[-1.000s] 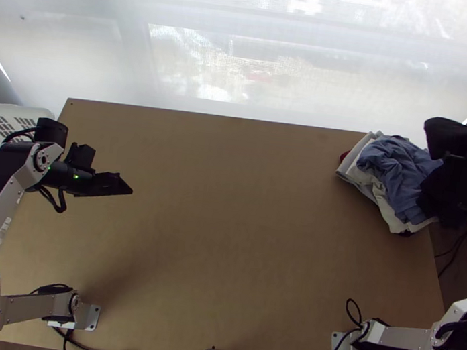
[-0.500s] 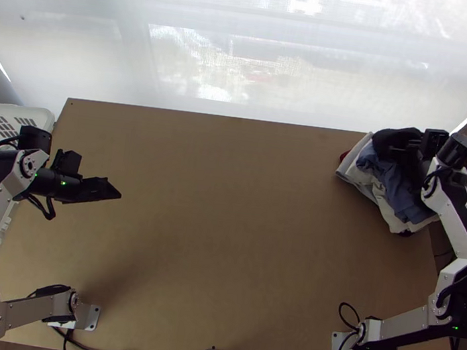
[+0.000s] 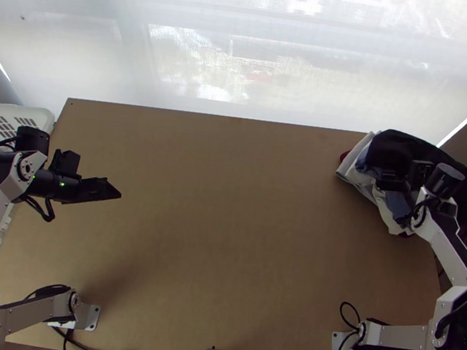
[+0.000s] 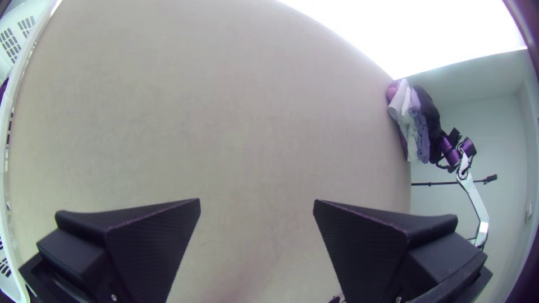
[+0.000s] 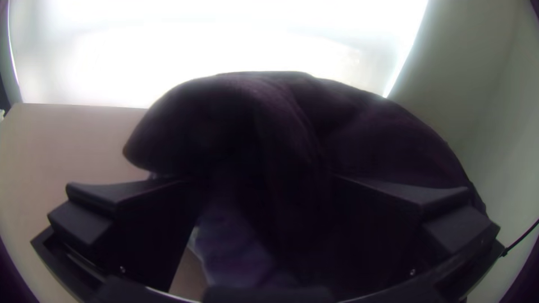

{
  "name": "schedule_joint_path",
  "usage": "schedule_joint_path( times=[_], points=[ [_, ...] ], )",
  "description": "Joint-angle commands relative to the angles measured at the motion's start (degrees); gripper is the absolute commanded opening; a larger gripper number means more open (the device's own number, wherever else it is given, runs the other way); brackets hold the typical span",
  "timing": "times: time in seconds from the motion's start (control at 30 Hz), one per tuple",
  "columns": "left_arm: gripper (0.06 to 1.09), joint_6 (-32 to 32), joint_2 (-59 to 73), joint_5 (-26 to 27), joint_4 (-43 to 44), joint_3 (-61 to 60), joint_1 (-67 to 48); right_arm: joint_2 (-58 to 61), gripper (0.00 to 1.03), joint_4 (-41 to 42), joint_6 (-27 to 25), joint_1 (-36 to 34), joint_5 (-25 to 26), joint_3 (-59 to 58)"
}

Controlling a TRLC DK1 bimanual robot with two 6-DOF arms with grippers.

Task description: Fold the t-shirt

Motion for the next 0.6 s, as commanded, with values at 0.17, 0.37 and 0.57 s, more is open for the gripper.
schedule_joint_path(
  times=[0.17, 0.37, 0.57],
  points=[
    [1.04, -1.1, -4.7, 0.0, -0.5, -2.2, -0.4, -17.3, 0.98, -8.1, -2.7, 0.7, -3.1, -1.8],
    [1.04, -2.7, -10.0, -0.3, -1.1, -2.4, -0.4, -23.5, 0.98, -14.5, 3.9, 4.7, -3.5, 4.6],
    [1.04, -9.2, -20.5, -10.2, 8.9, -4.9, -4.4, -41.4, 0.98, -12.4, 10.9, 19.5, -3.6, -8.5]
  ],
)
